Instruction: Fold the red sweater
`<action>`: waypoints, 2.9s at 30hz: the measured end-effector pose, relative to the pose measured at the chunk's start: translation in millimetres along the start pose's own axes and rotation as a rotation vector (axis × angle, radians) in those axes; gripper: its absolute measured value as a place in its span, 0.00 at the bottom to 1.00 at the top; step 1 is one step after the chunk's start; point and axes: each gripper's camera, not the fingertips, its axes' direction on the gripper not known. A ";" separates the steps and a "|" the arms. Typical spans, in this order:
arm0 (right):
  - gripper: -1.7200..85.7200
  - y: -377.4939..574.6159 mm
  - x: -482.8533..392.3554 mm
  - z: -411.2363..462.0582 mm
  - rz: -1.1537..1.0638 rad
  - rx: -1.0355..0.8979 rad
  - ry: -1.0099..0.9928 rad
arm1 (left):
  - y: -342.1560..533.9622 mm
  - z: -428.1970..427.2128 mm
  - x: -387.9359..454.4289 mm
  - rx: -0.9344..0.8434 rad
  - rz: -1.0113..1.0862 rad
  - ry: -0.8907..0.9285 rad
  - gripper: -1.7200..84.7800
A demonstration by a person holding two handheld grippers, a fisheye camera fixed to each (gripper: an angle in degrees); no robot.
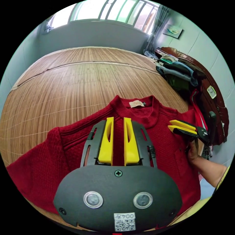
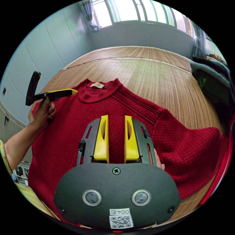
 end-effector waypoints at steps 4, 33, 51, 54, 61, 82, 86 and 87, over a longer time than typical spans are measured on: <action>0.12 -9.4 0.8 -6.3 0.009 -0.025 -0.009 | 7.3 9.1 26.2 0.004 0.069 -0.134 0.08; 0.11 -190.6 13.3 -19.4 -0.245 -0.181 -0.025 | 31.4 27.5 20.5 0.004 0.136 -0.087 0.13; 0.07 -181.5 29.7 -23.2 -0.178 -0.114 0.066 | 35.4 29.7 7.7 0.002 0.146 -0.083 0.13; 0.08 -169.4 40.9 -52.2 -0.109 -0.014 0.005 | 35.5 29.2 5.0 0.002 0.145 -0.084 0.13; 0.12 -140.3 -30.1 -50.9 -0.242 0.023 -0.084 | 35.1 26.8 -2.3 0.002 0.145 -0.085 0.13; 0.13 -116.8 6.8 -29.9 -0.241 -0.080 0.058 | 27.8 10.8 -33.5 0.003 0.141 -0.077 0.13; 0.14 -112.4 12.3 -27.4 -0.233 -0.061 0.025 | 24.5 5.5 -40.5 0.001 0.142 -0.079 0.13; 0.14 -112.0 11.2 -26.6 -0.234 -0.061 0.030 | 23.8 4.6 -41.2 0.001 0.143 -0.080 0.13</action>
